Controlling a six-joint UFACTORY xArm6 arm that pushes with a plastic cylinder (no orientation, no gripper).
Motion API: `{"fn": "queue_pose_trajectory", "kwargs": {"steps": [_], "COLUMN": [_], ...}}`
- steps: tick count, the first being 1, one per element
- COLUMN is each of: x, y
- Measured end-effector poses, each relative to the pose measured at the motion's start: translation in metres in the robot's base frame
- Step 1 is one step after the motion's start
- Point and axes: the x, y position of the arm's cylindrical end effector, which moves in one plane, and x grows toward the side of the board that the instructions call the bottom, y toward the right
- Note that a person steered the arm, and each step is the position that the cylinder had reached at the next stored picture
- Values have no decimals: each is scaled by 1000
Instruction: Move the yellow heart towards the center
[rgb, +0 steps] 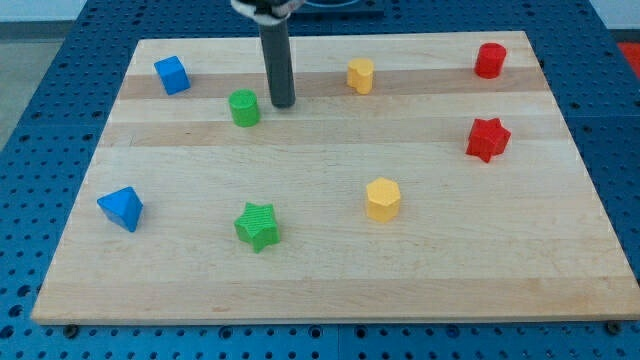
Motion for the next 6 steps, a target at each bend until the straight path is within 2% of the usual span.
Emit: {"fn": "queue_pose_trajectory", "kwargs": {"steps": [1,2,3,4,6], "x": [-83,-110,-111,-88,-36], "y": [3,37,88,119,122]}}
